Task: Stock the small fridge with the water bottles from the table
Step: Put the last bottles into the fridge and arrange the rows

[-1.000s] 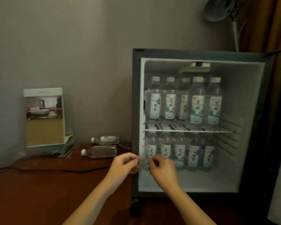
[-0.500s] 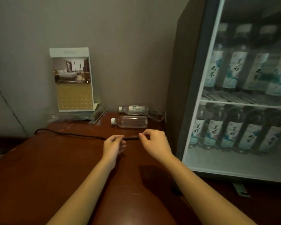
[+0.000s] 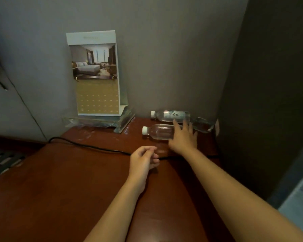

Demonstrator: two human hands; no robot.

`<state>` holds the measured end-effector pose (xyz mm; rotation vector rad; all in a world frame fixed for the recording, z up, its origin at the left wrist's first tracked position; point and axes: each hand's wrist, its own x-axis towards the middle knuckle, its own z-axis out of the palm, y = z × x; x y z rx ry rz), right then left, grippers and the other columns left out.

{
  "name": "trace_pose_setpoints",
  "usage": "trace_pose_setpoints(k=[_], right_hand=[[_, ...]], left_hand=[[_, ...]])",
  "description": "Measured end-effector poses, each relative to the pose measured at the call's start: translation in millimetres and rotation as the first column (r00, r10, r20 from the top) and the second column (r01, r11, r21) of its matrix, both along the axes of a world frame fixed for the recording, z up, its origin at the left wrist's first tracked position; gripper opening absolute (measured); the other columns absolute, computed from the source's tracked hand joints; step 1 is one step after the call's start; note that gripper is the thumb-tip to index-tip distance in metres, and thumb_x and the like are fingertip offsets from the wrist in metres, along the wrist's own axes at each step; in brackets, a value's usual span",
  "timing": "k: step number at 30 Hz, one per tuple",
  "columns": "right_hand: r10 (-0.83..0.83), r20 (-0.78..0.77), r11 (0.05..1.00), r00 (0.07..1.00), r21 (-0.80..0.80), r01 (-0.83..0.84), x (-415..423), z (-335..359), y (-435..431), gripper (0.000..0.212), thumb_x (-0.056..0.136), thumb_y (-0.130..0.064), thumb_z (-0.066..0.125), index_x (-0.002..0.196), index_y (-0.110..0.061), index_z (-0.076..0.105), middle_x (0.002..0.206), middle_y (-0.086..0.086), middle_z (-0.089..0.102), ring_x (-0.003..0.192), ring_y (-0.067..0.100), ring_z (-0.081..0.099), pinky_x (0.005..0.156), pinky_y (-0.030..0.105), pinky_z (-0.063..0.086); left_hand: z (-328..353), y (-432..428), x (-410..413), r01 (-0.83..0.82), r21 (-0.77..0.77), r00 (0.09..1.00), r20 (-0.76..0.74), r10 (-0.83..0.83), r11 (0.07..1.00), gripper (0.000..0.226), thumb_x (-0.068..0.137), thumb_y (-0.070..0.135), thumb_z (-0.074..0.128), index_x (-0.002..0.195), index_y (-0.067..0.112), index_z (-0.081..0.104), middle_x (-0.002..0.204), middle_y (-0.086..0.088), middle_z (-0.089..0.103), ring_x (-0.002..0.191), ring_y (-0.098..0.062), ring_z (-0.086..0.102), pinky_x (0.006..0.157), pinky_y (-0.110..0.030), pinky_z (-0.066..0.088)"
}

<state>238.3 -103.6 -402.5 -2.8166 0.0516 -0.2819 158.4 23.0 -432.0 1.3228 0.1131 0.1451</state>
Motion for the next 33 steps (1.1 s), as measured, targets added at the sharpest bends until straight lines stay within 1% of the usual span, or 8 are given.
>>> trace_pose_setpoints(k=[3, 8, 11, 18, 24, 27, 29, 33], right_hand=[[0.028, -0.056, 0.992, 0.998, -0.120, -0.034, 18, -3, -4, 0.081, 0.085, -0.048, 0.054, 0.149, -0.025, 0.010, 0.157, 0.006, 0.011, 0.145, 0.031, 0.002, 0.113, 0.060, 0.005], [-0.004, 0.085, 0.981, 0.996, -0.194, 0.020, 10, -2, 8, 0.066, 0.084, -0.064, 0.042, 0.134, -0.020, 0.046, 0.144, 0.016, 0.031, 0.135, 0.035, 0.026, 0.111, 0.062, 0.005], [0.018, 0.013, 0.989, 1.000, -0.148, -0.016, 2, -3, 7, 0.068, 0.078, -0.065, 0.050, 0.131, -0.023, 0.041, 0.138, 0.014, 0.040, 0.131, 0.034, 0.032, 0.111, 0.063, 0.007], [0.103, -0.146, 0.942, 0.984, -0.302, -0.144, -4, 6, -2, 0.080, 0.071, -0.055, 0.070, 0.132, -0.014, 0.039, 0.138, 0.013, 0.038, 0.129, 0.031, 0.038, 0.113, 0.050, 0.018], [0.103, 0.032, 0.958, 0.994, -0.273, -0.090, -19, -4, 1, 0.063, 0.074, -0.047, 0.070, 0.122, -0.016, 0.043, 0.126, 0.007, 0.052, 0.120, 0.028, 0.045, 0.100, 0.042, 0.033], [0.033, 0.231, 0.993, 0.972, -0.118, -0.005, -36, -12, 6, 0.058, 0.075, -0.036, 0.071, 0.120, -0.016, 0.041, 0.126, 0.005, 0.050, 0.119, 0.029, 0.044, 0.099, 0.043, 0.033], [-0.031, 0.307, 0.988, 0.951, 0.155, -0.018, -51, -15, 13, 0.058, 0.075, -0.034, 0.072, 0.119, -0.012, 0.042, 0.122, 0.008, 0.050, 0.115, 0.032, 0.045, 0.097, 0.044, 0.038], [-0.057, 0.318, 0.738, 0.946, 0.652, -0.174, -78, -24, 25, 0.049, 0.073, -0.030, 0.076, 0.104, -0.021, 0.039, 0.111, 0.006, 0.053, 0.103, 0.023, 0.056, 0.085, 0.040, 0.051]], left_hand=[[0, 1, 1, 0.008, -0.032, 1.000, 0.000, -0.008, 0.999, 0.021, 0.096, 0.007, 0.044, 0.086, 0.011, 0.063, 0.067, -0.004, 0.055, 0.056, -0.012, 0.053, 0.053, -0.018, 0.051], [0, 2, 3, 0.016, -0.039, 1.000, 0.004, -0.016, 0.999, 0.021, 0.095, 0.006, 0.044, 0.087, 0.010, 0.063, 0.066, -0.004, 0.055, 0.054, -0.010, 0.053, 0.052, -0.017, 0.051], [-2, 2, 3, 0.014, -0.026, 1.000, 0.010, -0.013, 1.000, 0.021, 0.095, 0.006, 0.045, 0.086, 0.011, 0.064, 0.066, -0.004, 0.055, 0.054, -0.009, 0.054, 0.053, -0.017, 0.051], [-2, -1, 0, 0.035, 0.068, 0.999, 0.027, -0.037, 0.997, 0.019, 0.095, 0.010, 0.048, 0.084, 0.015, 0.063, 0.069, -0.004, 0.056, 0.057, -0.009, 0.054, 0.052, -0.016, 0.051], [-8, -4, -2, 0.033, 0.233, 0.995, 0.089, -0.055, 0.972, 0.018, 0.093, 0.014, 0.052, 0.082, 0.015, 0.066, 0.069, -0.003, 0.058, 0.057, -0.008, 0.054, 0.053, -0.019, 0.049], [-11, -5, 1, 0.008, 0.274, 0.994, 0.100, -0.036, 0.962, 0.014, 0.093, 0.022, 0.053, 0.082, 0.022, 0.062, 0.079, 0.001, 0.062, 0.061, -0.011, 0.059, 0.069, -0.036, 0.054], [-10, -5, 1, -0.022, 0.261, 0.990, 0.138, -0.015, 0.965, 0.008, 0.089, 0.035, 0.057, 0.087, 0.027, 0.059, 0.091, 0.002, 0.064, 0.074, -0.014, 0.064, 0.079, -0.042, 0.055], [-7, -8, -5, 0.056, 0.217, 0.970, 0.220, -0.105, 0.974, 0.052, 0.069, 0.062, 0.057, 0.106, 0.026, 0.060, 0.104, 0.002, 0.068, 0.096, -0.011, 0.064, 0.083, -0.027, 0.051]])
